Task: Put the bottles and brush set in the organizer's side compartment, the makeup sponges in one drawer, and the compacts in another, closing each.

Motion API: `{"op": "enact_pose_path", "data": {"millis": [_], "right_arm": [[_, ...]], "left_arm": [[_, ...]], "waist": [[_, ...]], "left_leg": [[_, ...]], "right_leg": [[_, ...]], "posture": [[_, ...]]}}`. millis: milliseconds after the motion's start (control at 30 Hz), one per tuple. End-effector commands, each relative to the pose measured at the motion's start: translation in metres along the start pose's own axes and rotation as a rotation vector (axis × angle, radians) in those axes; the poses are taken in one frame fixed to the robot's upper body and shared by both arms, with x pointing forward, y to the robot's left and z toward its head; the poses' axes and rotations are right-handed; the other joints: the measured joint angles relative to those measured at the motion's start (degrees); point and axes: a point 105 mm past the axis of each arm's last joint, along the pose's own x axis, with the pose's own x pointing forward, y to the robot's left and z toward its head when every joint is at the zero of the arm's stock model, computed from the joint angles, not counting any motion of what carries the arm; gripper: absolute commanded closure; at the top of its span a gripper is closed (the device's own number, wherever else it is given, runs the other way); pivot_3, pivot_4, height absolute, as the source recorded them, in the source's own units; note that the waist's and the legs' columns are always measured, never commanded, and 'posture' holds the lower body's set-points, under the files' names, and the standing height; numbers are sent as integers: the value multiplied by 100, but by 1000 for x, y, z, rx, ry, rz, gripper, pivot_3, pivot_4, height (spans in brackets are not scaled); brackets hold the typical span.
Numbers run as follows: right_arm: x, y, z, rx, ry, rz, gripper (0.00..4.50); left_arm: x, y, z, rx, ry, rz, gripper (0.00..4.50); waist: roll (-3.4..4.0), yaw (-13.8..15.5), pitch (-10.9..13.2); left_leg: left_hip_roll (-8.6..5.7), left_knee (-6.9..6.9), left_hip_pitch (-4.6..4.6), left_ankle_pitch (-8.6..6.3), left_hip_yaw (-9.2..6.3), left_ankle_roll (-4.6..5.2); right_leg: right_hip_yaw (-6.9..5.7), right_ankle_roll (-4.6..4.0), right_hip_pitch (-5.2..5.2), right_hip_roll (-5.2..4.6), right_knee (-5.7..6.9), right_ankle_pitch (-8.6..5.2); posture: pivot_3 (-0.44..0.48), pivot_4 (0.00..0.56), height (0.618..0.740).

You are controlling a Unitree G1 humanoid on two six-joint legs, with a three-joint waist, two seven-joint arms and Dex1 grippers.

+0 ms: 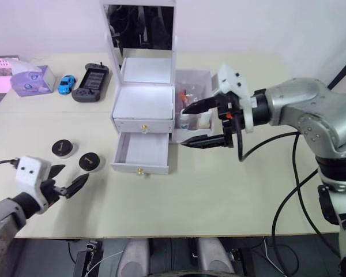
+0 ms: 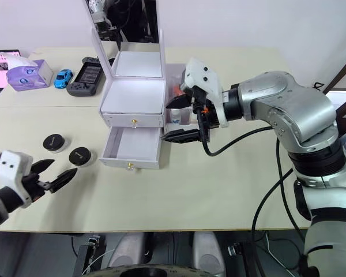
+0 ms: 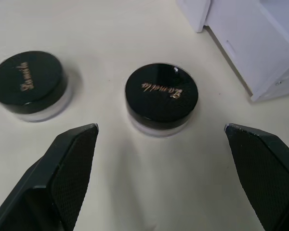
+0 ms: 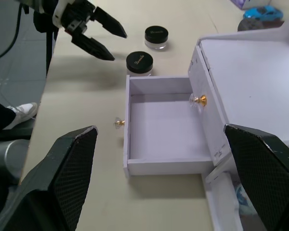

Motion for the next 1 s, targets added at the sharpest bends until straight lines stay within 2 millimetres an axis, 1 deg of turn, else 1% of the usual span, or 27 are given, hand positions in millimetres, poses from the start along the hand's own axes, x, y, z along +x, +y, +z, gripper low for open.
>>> {"op": "enact_pose_path", "data": {"millis": [33, 300, 400, 433, 500, 567, 733, 867, 933, 1000], "right_arm": [[-6, 0, 14, -2, -25, -20, 0], [-13, -1, 15, 7, -16, -72, 0], [-14, -2, 16, 13, -23, -87, 0], [-15, -2, 17, 13, -24, -94, 0], [-17, -2, 18, 8, -23, -102, 0], [-19, -1, 19, 5, -24, -104, 0], [-24, -3, 20, 0, -20, -130, 0], [-26, -4, 20, -7, -15, -141, 0], [-27, -4, 20, -10, -15, -142, 0], [-28, -2, 21, -19, -19, -131, 0]], "left_arm": [[9, 4, 2, 3, -12, 40, 81], [36, -2, 2, -24, 7, 8, 81], [41, -4, 4, -26, 17, -8, 81], [42, -5, 5, -22, 21, -16, 318], [42, -5, 6, -15, 31, -21, 941], [42, -3, 6, -4, 48, -13, 1845], [50, -4, 6, 18, 70, -7, 1854], [50, -2, 15, 8, 37, -6, 1854], [48, 4, 25, 14, 0, 11, 1854], [39, 18, 51, 2, -120, 44, 1854]], "waist": [[-1, -6, 0], [-1, -10, -1], [-2, -11, -1], [-1, -13, -1], [-1, -14, -1], [-1, -13, -1], [-1, -6, -1], [-1, 0, -1], [-1, -9, -1], [-3, -9, 1]], "left_leg": [[0, -2, 0, 0, 0, 0], [0, -6, -1, 0, 2, 1], [-1, -4, -1, 0, 2, 1], [-1, -4, -1, 0, 2, 1], [-1, -5, -1, 0, 2, 1], [-1, -6, -1, 0, 2, 1], [-1, -5, 0, 0, 2, 1], [-1, -1, 1, 1, 0, 0], [-1, 0, 0, 1, 0, 0], [-1, -3, 0, 1, 0, 0]], "right_leg": [[0, -1, 0, 2, 1, 1], [1, 1, -2, 3, 0, 1], [1, 1, -1, 3, 1, 1], [1, 1, -1, 3, 1, 1], [1, 1, -2, 3, 1, 1], [1, 1, -3, 3, 1, 1], [1, 1, -2, 3, 2, 1], [0, 1, 2, 2, 2, 1], [0, 1, 2, 2, 2, 1], [0, 1, 0, 2, 1, 1]], "posture": [[0, 150, 740], [0, 150, 740], [0, 150, 740], [0, 150, 740], [0, 150, 740], [0, 150, 740], [0, 150, 740], [0, 150, 740], [0, 150, 740], [0, 150, 740]]}}
